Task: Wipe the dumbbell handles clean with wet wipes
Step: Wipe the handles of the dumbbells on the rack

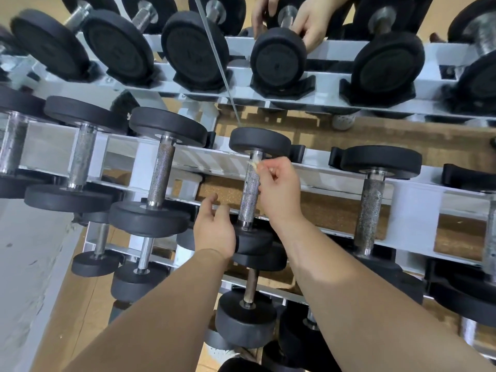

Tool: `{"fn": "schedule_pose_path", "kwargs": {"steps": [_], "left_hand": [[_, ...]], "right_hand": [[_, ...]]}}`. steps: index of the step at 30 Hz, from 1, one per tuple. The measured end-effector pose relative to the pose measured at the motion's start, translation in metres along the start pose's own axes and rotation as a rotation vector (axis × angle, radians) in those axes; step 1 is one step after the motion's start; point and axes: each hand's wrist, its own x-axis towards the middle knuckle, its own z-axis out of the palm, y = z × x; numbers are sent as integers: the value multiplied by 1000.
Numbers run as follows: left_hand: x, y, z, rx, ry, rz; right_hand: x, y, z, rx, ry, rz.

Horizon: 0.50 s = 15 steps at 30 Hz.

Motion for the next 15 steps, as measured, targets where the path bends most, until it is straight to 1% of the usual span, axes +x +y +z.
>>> {"fn": "schedule_pose_path", "kwargs": {"steps": [3, 7, 8, 10, 14, 15], "left_hand": [[-3, 2, 0, -6, -4, 5], [-6, 4, 0, 5, -9, -2], [-5, 3, 0, 6, -8, -4], [-4, 1, 0, 7, 2, 2], [-4, 0, 2, 7, 19, 5], [-4, 0, 3, 16, 25, 5]], "right_hand": [[-14, 7, -8, -45, -66, 12], [-47, 18, -29, -215, -281, -15], [-49, 18, -31, -245, -309, -24], [-42, 11, -28, -300, -292, -100], [-5, -11, -14, -285, -106, -211], [0, -13, -14, -311, -92, -231]]}}
